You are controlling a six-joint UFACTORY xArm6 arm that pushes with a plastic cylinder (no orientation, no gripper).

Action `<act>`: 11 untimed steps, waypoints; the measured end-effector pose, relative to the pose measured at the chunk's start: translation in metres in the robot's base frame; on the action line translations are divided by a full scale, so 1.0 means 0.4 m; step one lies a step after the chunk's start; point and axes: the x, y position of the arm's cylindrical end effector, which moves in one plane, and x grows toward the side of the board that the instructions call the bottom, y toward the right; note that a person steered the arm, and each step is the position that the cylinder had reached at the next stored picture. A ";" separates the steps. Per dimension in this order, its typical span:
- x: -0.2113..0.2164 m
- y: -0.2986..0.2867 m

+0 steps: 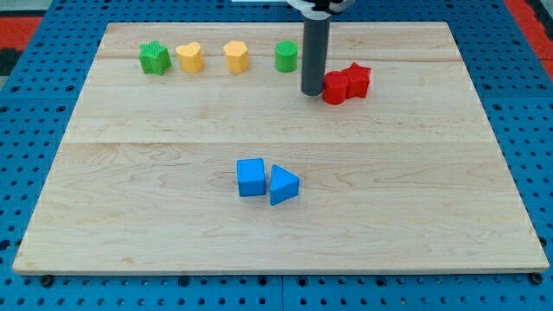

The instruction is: Move the yellow heart into the yellow hexagon

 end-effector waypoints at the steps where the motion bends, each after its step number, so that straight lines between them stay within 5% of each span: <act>1: 0.001 -0.010; 4: 0.040 -0.382; 6: -0.089 -0.555; 11: -0.225 -0.453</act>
